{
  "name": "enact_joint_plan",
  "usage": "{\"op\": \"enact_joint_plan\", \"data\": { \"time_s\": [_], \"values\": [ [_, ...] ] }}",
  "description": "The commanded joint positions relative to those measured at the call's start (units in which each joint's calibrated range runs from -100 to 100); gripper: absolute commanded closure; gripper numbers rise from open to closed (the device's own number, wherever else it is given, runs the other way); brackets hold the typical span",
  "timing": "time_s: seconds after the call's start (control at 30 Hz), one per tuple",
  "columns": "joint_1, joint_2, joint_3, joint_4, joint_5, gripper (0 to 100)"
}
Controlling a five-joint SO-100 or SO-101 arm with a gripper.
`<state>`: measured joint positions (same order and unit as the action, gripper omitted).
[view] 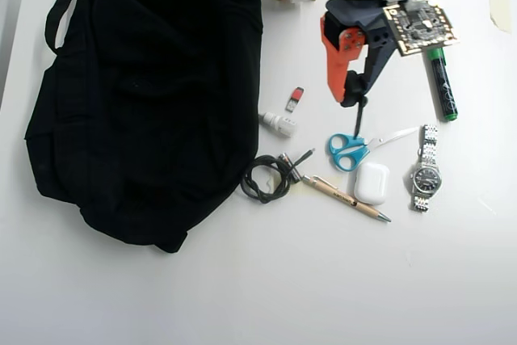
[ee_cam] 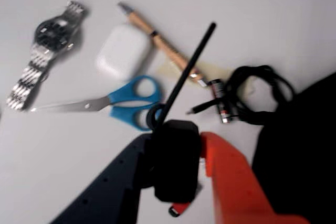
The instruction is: Put the black bike light into the black bag
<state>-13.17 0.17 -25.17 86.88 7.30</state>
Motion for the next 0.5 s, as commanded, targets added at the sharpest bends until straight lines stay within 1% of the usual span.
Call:
{"op": "enact_joint_plan", "data": {
  "time_s": [0.0,0.33,0.4,0.47],
  "values": [
    [2.48,-1.91,-2.86,0.12,0.14,98],
    [9.51,-1.91,-4.75,-0.57,0.25,98],
    [11.98,-1.91,-4.75,-0.57,1.56,98],
    [13.85,-1.91,-4.75,-0.66,1.61,98]
  ]
}}
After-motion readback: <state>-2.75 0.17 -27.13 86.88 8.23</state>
